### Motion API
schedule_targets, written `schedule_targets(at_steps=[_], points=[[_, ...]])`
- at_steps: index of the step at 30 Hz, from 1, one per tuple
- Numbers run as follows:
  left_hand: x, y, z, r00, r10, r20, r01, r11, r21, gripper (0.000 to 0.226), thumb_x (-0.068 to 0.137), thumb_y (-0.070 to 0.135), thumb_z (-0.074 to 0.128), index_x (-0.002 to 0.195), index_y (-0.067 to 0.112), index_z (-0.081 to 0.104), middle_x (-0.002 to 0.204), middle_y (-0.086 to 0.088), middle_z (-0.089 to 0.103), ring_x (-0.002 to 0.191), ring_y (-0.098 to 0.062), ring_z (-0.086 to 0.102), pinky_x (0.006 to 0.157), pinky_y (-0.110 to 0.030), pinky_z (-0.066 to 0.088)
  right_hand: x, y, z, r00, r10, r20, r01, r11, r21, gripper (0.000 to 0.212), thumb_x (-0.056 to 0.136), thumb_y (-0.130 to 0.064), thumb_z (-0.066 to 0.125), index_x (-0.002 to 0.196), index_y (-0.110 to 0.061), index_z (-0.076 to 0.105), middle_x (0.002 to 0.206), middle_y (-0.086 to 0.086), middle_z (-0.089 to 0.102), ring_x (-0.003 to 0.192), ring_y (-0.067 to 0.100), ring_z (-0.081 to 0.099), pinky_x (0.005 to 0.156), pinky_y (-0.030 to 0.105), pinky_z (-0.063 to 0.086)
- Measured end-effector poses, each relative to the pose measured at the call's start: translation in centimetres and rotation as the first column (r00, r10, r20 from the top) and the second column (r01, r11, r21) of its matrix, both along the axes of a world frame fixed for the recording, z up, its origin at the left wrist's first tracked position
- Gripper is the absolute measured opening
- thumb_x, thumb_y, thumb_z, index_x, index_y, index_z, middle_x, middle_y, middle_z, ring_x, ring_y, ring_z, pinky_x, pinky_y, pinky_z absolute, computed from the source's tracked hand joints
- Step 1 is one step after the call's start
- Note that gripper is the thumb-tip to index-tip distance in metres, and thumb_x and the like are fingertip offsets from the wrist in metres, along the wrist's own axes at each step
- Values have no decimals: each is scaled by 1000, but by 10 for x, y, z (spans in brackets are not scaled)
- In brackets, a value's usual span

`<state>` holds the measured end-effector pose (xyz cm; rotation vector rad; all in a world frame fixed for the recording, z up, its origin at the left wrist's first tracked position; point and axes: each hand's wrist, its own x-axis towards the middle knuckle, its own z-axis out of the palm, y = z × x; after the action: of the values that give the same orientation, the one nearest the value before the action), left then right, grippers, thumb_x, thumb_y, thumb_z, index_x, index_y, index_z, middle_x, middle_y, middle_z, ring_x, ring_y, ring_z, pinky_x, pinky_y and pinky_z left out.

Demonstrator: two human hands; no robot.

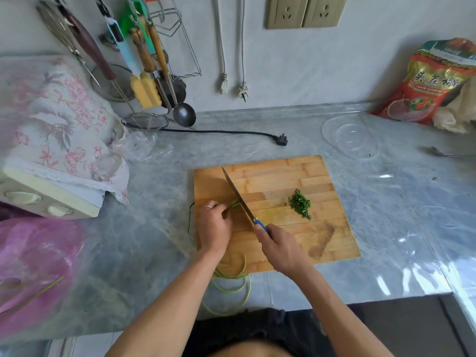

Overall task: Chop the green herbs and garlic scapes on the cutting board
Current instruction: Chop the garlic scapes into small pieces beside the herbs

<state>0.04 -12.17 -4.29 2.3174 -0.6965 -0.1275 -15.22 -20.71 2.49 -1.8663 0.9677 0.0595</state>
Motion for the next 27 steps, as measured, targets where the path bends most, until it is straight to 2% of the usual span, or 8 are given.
schedule_targets(at_steps=[6,11,14,16,19,21,24,27], points=[[14,11,-2,982,-177,65,179,983,-32,9,85,10,69,91,11,76,89,-3,68,81,-24,64,68,-35,52,5,5,5,993,-115,-12,116,993,35,62,96,-57,39,87,2,55,60,0,46,52,15,40,52,31,36],[18,17,-7,973,-210,93,216,975,-58,8,89,14,69,84,9,72,81,-4,66,76,-25,60,65,-35,48,9,8,12,998,-46,-34,45,998,-32,64,98,-57,38,87,4,54,63,4,46,52,16,40,51,30,35],[16,18,-7,970,-214,111,222,973,-61,5,87,11,71,85,7,73,83,-4,66,76,-25,61,65,-34,49,5,0,19,999,-23,-33,22,1000,-8,65,98,-55,40,89,9,53,61,3,41,45,10,34,43,23,32],[14,18,-8,972,-209,109,217,974,-69,6,87,9,71,90,6,75,88,-5,68,80,-26,62,67,-34,51,3,-8,24,998,19,-65,-18,1000,14,62,100,-53,39,89,7,54,60,3,44,39,7,38,38,22,36],[13,16,-8,971,-211,117,220,972,-76,8,85,5,71,92,5,75,91,-6,70,84,-27,64,70,-36,53,4,-20,24,983,90,-160,-83,995,54,56,100,-53,34,92,-2,57,70,7,61,53,16,55,49,32,49],[12,16,-6,971,-207,116,215,974,-65,7,85,6,70,91,7,75,89,-5,69,84,-26,62,69,-36,52,6,-21,20,973,109,-205,-109,994,9,55,99,-55,34,86,-6,56,76,7,62,64,21,56,60,36,45],[11,15,-5,979,-177,104,182,982,-44,7,87,10,70,91,9,75,89,-3,68,85,-25,61,68,-34,50,12,-16,16,976,24,-215,-54,989,-135,58,96,-61,34,66,-13,45,68,8,54,63,25,50,60,35,36],[7,13,-4,982,-157,104,162,986,-45,9,86,10,72,94,9,75,93,-3,70,87,-24,65,69,-30,50,16,-11,16,982,-17,-189,-13,988,-155,51,101,-54,33,60,-25,36,68,13,50,68,32,52,62,36,37]])
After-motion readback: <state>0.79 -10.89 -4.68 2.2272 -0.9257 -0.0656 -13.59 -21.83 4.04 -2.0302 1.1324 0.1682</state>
